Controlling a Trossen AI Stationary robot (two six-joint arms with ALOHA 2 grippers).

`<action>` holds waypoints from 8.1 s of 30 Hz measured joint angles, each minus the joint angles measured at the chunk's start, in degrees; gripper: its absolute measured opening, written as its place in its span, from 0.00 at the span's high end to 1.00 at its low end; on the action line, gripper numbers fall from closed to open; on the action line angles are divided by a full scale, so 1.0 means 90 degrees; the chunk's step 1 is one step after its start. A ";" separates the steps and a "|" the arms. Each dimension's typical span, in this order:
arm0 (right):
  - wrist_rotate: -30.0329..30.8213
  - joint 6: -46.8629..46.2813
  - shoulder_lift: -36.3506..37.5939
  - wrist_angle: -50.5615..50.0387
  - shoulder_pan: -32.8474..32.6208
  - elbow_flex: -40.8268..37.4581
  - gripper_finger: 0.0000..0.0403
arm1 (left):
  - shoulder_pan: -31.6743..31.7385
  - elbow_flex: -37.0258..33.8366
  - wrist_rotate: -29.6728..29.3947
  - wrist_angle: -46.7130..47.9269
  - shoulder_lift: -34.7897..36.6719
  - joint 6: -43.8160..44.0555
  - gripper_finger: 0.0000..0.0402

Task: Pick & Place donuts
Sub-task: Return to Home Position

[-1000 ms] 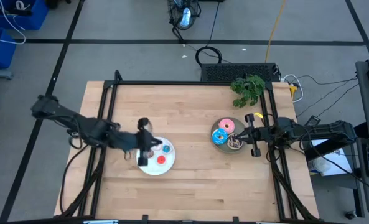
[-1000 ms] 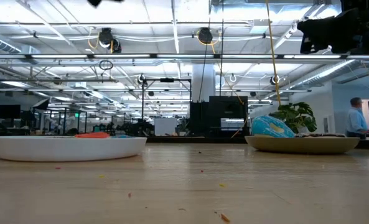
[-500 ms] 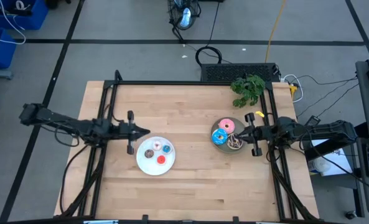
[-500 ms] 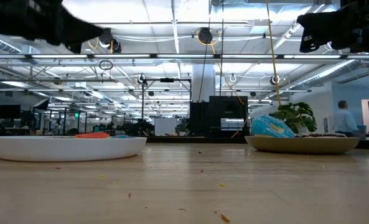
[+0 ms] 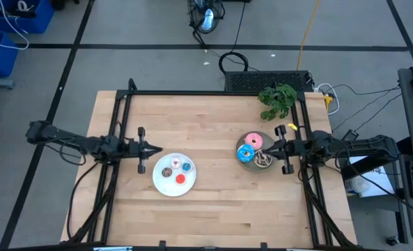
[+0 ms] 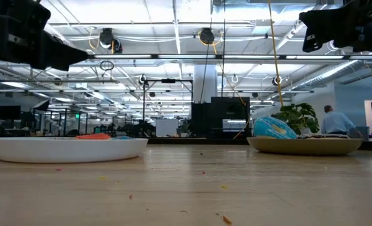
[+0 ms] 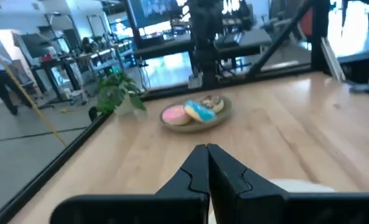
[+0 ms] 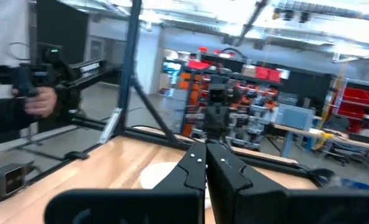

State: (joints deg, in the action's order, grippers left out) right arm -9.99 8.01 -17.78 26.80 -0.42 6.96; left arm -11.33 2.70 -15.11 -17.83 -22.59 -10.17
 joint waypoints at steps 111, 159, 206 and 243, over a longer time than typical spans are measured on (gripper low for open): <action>0.1104 -0.0150 0.0237 0.0608 0.0138 -0.0678 1.00 | -0.0157 -0.0206 -0.0194 0.1477 0.1802 0.0017 0.82; 0.1104 -0.0150 0.0237 0.0610 0.0136 -0.0678 1.00 | -0.0158 -0.0206 -0.0199 0.1479 0.1804 0.0017 0.82; 0.1101 -0.0150 0.0237 0.0608 0.0136 -0.0680 1.00 | -0.0156 -0.0206 -0.0199 0.1480 0.1803 0.0017 0.82; 0.1103 -0.0150 0.0237 0.0610 0.0137 -0.0678 1.00 | -0.0157 -0.0206 -0.0199 0.1482 0.1803 0.0017 0.82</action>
State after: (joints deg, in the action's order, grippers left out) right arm -0.06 6.66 -15.64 32.29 0.81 0.86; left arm -12.74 0.84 -16.91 -4.49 -6.37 -10.02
